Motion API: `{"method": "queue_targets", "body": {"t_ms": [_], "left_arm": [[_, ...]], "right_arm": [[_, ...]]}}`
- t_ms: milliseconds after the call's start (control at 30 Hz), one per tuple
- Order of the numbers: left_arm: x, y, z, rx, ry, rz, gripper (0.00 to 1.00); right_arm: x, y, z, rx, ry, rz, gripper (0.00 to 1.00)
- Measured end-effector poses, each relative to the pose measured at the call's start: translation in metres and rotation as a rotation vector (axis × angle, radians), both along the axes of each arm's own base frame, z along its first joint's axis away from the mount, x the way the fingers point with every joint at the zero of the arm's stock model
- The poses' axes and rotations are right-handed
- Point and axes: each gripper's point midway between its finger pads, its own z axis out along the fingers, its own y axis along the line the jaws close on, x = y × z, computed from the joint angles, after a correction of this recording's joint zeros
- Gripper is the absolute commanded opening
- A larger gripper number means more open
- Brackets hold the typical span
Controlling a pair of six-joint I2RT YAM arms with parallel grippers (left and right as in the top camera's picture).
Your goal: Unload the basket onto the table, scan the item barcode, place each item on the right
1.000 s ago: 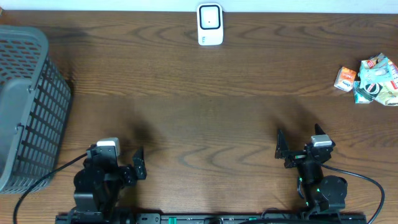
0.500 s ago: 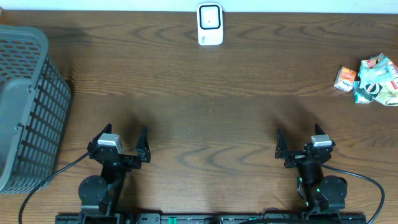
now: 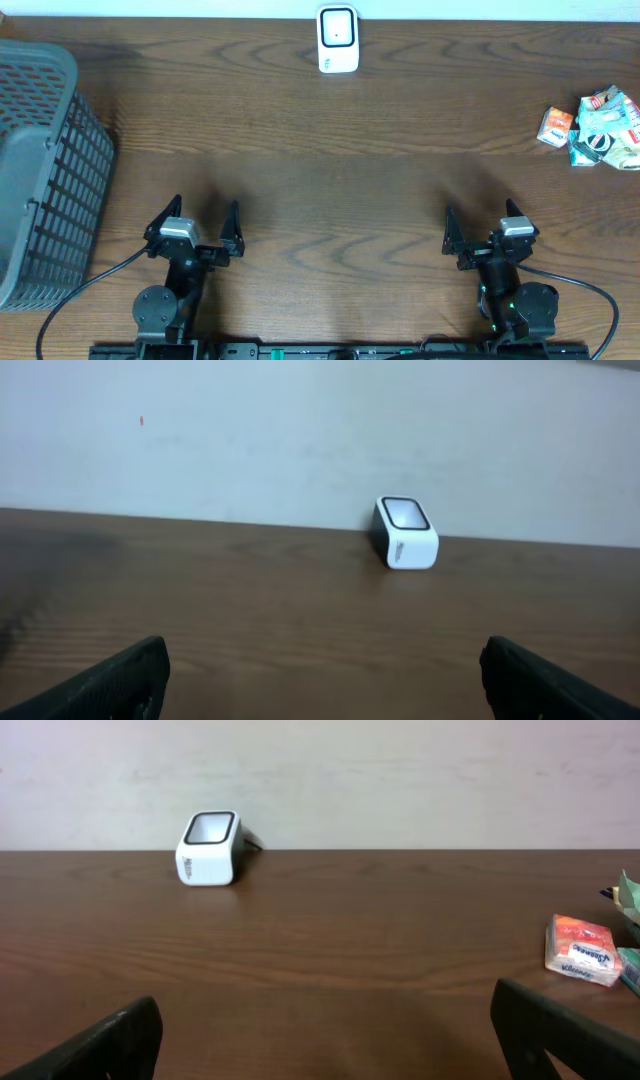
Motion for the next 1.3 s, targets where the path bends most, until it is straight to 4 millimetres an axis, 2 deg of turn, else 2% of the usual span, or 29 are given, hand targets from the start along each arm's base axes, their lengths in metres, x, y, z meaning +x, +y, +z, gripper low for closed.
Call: {"method": "queue_targets", "body": {"t_ms": [200, 467, 1300], "left_arm": [[0.000, 0.000, -0.002, 0.024, -0.001, 0.001, 0.98], [0.000, 0.003, -0.025, 0.068, 0.089, 0.018, 0.97], [0.000, 0.022, -0.028, 0.090, 0.111, 0.125, 0.97]], "right_arm": [[0.000, 0.000, 0.000, 0.000, 0.000, 0.000, 0.99], [0.000, 0.000, 0.000, 0.000, 0.000, 0.000, 0.99], [0.000, 0.000, 0.000, 0.000, 0.000, 0.000, 0.99]]}}
